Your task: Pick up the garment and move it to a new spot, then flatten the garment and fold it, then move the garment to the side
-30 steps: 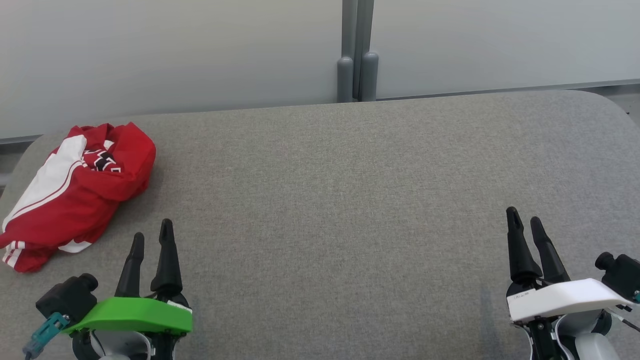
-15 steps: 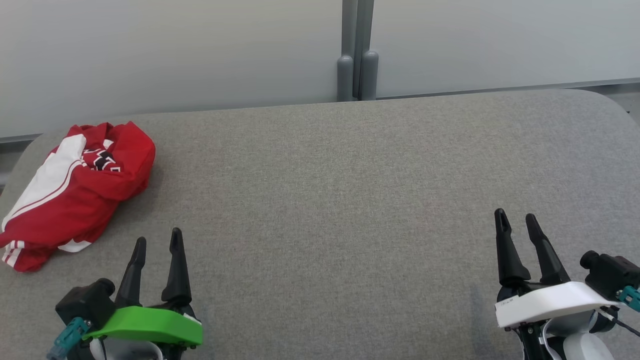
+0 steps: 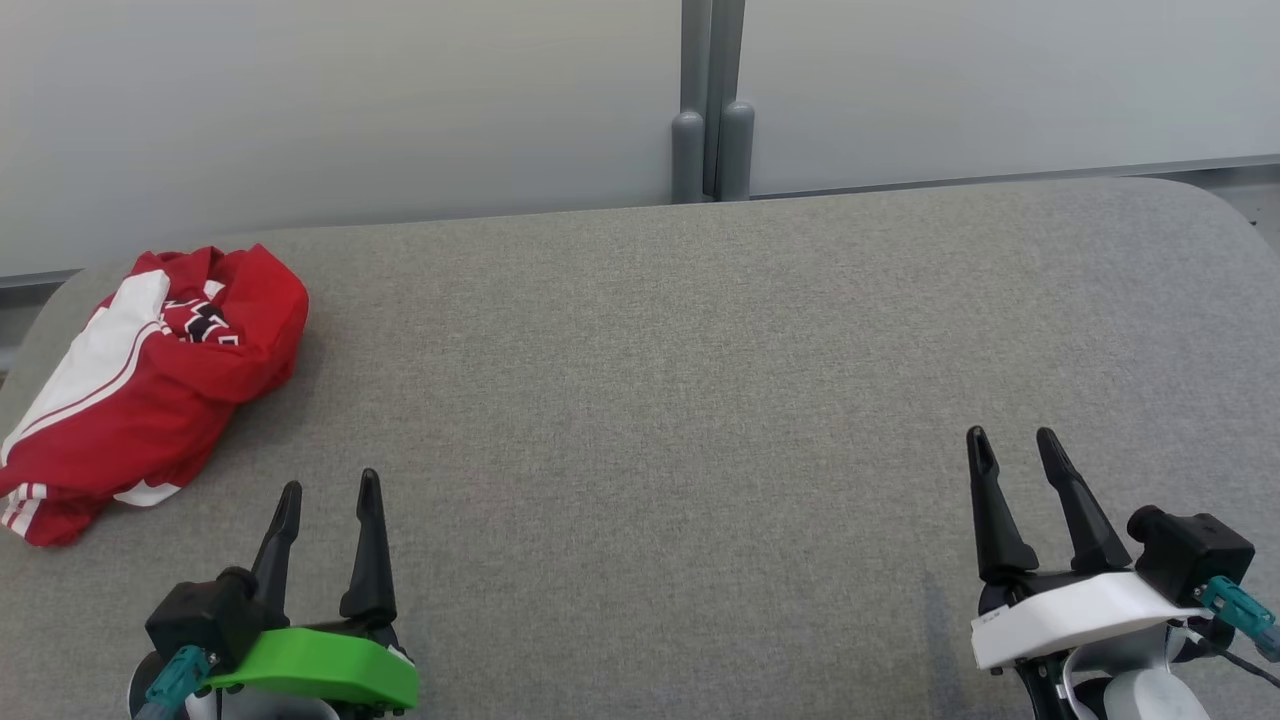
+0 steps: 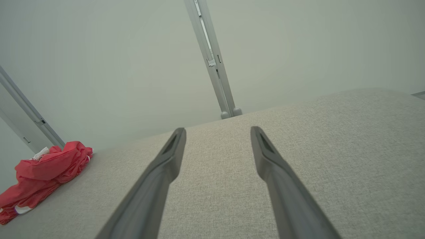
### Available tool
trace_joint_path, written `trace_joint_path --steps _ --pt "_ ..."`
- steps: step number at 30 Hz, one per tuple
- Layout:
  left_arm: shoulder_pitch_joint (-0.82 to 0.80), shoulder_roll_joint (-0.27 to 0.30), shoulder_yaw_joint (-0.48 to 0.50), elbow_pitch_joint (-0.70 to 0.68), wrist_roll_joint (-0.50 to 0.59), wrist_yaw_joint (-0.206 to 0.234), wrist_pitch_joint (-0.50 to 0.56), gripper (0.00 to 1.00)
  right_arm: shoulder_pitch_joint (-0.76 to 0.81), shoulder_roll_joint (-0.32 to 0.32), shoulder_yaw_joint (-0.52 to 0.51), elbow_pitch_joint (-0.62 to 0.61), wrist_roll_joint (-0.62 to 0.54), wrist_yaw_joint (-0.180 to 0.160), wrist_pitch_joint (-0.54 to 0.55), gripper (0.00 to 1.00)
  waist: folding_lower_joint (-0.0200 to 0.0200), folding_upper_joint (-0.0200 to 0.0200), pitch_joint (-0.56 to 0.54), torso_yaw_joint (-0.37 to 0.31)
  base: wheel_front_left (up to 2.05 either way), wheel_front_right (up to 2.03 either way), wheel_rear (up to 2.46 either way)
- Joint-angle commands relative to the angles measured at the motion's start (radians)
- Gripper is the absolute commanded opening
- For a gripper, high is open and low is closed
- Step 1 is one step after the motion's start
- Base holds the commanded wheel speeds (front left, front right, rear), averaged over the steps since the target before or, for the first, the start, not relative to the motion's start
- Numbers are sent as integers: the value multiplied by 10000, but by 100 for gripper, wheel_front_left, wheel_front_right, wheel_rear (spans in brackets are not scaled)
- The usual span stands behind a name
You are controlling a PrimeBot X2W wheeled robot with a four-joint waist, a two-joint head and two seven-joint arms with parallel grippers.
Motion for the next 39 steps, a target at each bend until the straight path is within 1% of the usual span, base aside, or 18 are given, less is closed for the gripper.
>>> trace_joint_path --steps 1,18,39 --pt "109 74 -1 -50 277 75 -114 100 -20 -58 38 -33 -312 5 -103 100 0 40 -6 3 0 0 0" --pt "306 -68 97 104 1286 -38 -482 100 37 -76 196 73 -1629 5 -409 100 0 47 -32 22 0 0 0" --pt "624 -199 44 84 2588 -172 -917 100 212 -90 315 -111 -3071 6 -765 100 0 57 -68 27 0 0 0"
